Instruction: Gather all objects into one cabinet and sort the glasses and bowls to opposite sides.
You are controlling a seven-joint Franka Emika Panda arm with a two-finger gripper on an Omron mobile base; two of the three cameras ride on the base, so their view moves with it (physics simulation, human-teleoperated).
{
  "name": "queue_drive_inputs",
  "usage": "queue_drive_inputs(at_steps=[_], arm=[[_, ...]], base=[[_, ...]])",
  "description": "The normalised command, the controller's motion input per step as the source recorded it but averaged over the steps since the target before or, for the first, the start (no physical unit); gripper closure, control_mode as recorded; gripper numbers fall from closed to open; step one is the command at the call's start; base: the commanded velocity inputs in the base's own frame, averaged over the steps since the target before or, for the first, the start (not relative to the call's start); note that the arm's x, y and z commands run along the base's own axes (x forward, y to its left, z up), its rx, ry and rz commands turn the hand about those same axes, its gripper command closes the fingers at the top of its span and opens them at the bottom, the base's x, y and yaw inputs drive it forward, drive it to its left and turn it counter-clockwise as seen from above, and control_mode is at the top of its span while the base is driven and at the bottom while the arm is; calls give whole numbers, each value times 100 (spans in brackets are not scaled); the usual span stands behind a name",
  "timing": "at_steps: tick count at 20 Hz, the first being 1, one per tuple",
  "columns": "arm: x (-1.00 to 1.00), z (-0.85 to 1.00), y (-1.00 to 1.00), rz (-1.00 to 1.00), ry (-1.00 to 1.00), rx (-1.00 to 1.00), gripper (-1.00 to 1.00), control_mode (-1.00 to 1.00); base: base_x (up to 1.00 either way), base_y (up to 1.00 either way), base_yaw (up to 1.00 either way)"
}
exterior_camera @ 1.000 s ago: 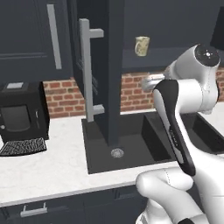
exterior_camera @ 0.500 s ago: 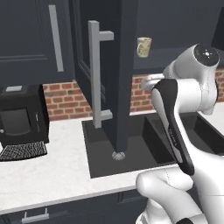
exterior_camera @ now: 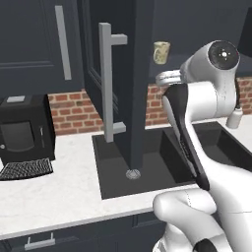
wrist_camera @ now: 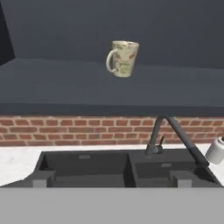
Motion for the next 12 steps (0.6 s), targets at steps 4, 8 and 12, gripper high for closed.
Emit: queue_drive_inputs(at_steps=[4,8,12], arm=[[46,67,21,-16,-15,-10,-100,-100],[100,2,3,-9,0,-3,-100,-100],[90,0,0,-2,0,0,-100,-100]], base=[[0,0,0],[0,0,0],[0,0,0]])
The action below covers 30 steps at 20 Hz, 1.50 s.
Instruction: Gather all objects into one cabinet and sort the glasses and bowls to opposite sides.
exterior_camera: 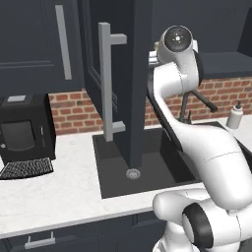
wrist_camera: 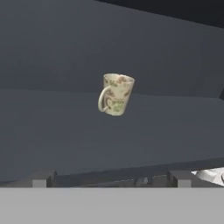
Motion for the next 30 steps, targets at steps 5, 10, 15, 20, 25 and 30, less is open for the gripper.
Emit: queue_drive_inputs(at_steps=[5,10,15,20,25,30], arm=[[61,4,3,0,0,0,-100,-100],[41,0,0,0,-2,0,-100,-100],[31,0,0,0,-5,0,-100,-100],[27,0,0,0,-5,0,-100,-100],[31,-1,0,0,-2,0,-100,-100],[21,-3,-1,0,-6,0,-100,-100]], base=[[0,0,0],[0,0,0],[0,0,0],[0,0,0],[0,0,0],[0,0,0]])
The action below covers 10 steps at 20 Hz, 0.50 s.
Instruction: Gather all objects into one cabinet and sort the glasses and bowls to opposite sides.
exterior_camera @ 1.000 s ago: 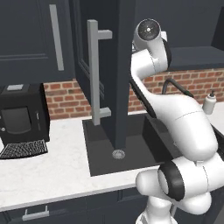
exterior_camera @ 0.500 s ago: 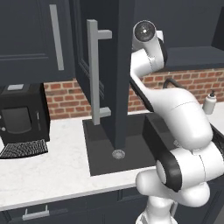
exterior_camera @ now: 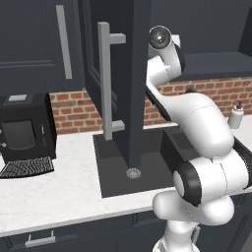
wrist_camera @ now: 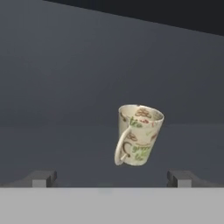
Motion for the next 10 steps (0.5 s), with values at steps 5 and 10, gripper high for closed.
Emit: queue_drive_inputs(at_steps=[5,10], arm=[[0,-4,-14,0,-4,0,-100,-100],[6,-10,-2,0,0,0,-100,-100]], base=[[0,0,0],[0,0,0]])
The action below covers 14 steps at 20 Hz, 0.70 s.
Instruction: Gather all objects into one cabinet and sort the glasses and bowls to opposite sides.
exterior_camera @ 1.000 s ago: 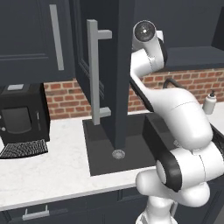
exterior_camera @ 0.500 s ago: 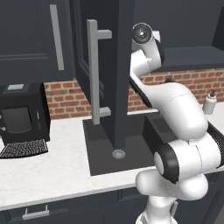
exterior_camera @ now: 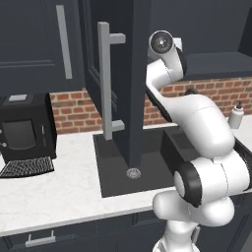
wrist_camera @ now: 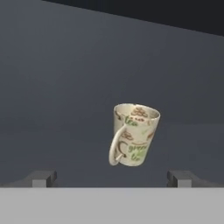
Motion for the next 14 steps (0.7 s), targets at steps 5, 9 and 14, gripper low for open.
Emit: queue_drive_inputs(at_steps=[5,9,14], arm=[[30,-6,0,-2,0,0,-100,-100],[38,0,0,-9,0,0,-100,-100],[24,-9,0,-10,2,0,-100,-100]], base=[[0,0,0],[0,0,0],[0,0,0]])
